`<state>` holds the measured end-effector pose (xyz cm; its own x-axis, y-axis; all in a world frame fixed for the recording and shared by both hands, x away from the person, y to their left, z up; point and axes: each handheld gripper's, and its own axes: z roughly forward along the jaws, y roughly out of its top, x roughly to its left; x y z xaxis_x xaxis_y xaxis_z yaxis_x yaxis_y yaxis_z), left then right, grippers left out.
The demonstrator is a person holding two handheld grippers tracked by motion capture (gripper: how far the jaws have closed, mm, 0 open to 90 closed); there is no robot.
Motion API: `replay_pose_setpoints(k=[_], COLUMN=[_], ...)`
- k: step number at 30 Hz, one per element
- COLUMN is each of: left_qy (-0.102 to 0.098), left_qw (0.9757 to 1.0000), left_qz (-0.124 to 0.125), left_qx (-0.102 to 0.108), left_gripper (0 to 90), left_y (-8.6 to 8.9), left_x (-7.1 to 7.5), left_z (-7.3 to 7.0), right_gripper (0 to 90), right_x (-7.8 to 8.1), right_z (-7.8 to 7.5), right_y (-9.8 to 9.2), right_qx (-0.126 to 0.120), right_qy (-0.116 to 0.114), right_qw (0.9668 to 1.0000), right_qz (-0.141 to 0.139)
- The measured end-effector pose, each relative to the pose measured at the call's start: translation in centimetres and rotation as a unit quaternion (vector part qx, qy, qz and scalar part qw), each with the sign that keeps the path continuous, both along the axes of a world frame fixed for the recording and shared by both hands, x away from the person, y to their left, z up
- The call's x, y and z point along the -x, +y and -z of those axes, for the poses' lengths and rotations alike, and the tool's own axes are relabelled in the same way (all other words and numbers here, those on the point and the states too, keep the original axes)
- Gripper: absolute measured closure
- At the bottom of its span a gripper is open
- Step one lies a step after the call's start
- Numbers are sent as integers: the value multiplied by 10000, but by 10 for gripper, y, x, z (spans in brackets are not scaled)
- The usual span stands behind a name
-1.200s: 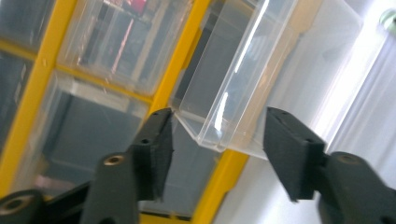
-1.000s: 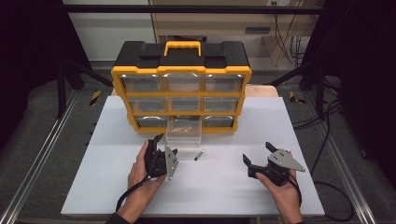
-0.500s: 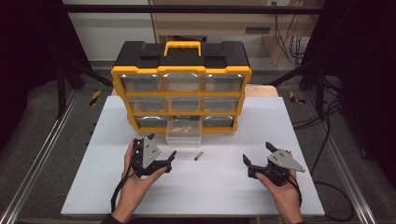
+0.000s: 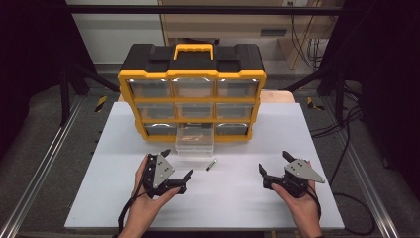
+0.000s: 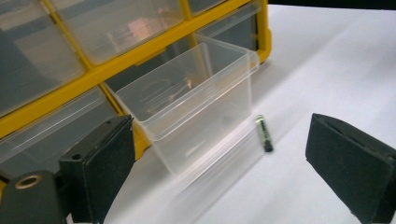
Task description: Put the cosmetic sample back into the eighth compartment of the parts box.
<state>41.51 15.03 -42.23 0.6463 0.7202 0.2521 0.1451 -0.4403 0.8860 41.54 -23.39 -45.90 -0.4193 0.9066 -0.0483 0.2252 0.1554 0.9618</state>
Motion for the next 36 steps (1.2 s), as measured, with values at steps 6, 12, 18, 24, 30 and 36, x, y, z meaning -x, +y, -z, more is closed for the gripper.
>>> replay_pose_setpoints(k=[6,12,18,24,30,36], left_qy=[66,173,279,427,668,955], left_qw=[9998,9990,9978,9967,9953,9931], left_qz=[206,401,597,682,676,585], left_qx=[34,86,25,-80,-202,-362], left_gripper=[85,83,82,98,136,263], left_y=[-9,-19,-31,-38,-42,-44], left_x=[7,10,14,15,14,9], left_z=[-1,0,5,12,22,30], right_gripper=[60,60,58,59,58,58], right_x=[-1,-1,0,-1,0,0], right_z=[0,0,0,0,0,-1], right_y=[0,-1,1,0,-1,-1], right_qx=[-8,-15,-6,0,-33,-57], right_qy=[0,-4,22,-3,-8,-12], right_qw=[10000,10000,10000,10000,10000,10000], right_qz=[3,15,8,4,24,38])
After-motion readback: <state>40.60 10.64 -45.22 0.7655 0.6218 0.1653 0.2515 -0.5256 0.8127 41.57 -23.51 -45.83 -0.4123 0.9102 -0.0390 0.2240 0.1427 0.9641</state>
